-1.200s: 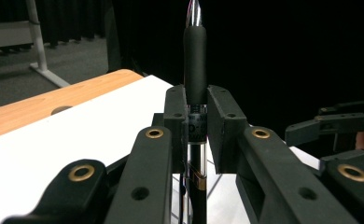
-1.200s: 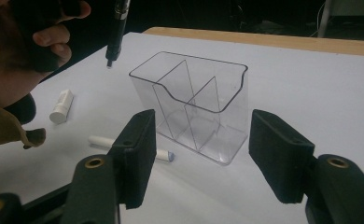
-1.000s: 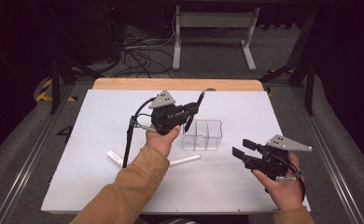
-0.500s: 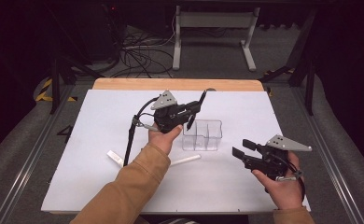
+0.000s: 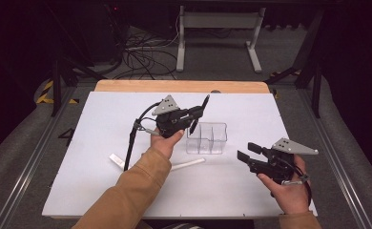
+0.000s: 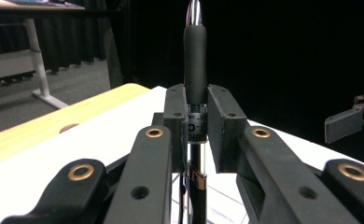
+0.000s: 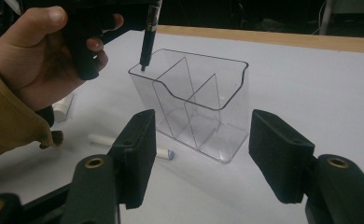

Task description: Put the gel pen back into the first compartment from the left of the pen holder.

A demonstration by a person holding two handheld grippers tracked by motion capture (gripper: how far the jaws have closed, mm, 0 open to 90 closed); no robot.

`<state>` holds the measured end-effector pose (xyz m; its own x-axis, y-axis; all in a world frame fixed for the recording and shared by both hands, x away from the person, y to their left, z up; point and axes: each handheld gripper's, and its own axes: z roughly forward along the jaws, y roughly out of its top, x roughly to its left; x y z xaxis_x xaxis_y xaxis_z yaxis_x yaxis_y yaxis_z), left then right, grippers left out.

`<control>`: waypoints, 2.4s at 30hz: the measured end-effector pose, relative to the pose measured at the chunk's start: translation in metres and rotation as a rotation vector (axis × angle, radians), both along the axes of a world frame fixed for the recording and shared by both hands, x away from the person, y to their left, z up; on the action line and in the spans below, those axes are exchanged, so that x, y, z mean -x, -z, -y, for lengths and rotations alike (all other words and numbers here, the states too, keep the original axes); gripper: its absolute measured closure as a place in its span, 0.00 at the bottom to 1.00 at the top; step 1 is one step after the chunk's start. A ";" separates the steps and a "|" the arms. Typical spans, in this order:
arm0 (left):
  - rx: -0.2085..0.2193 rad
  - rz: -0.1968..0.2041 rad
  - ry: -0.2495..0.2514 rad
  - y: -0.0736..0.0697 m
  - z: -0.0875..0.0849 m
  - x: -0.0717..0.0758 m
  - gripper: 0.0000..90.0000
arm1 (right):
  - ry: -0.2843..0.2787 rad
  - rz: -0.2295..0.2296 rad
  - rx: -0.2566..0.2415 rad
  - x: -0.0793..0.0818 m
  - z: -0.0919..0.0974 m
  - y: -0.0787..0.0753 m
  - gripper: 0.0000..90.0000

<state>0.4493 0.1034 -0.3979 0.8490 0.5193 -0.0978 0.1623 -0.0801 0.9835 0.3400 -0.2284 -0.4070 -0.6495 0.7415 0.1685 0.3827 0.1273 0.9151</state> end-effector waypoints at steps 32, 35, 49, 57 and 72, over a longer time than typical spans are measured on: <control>-0.065 -0.068 0.020 0.032 -0.001 -0.004 0.88 | -0.004 -0.007 0.010 -0.001 -0.002 0.002 0.47; -0.072 -0.069 0.021 0.032 -0.001 -0.003 0.88 | -0.005 -0.007 0.010 -0.001 -0.002 0.002 0.47; -0.115 -0.073 -0.053 0.019 0.000 0.008 0.53 | 0.000 -0.007 0.006 0.000 -0.001 0.001 0.47; -0.172 -0.028 -0.078 -0.006 -0.011 0.027 0.33 | 0.000 -0.012 0.005 -0.001 -0.001 0.002 0.47; -0.307 -0.082 0.005 -0.028 -0.018 0.047 0.18 | 0.006 -0.002 0.011 -0.001 -0.001 0.002 0.46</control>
<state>0.4024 0.1209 -0.3703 0.8476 0.5306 -0.0051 0.2385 -0.3723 0.8969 0.3407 -0.2276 -0.4088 -0.6446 0.7472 0.1620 0.3854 0.1346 0.9129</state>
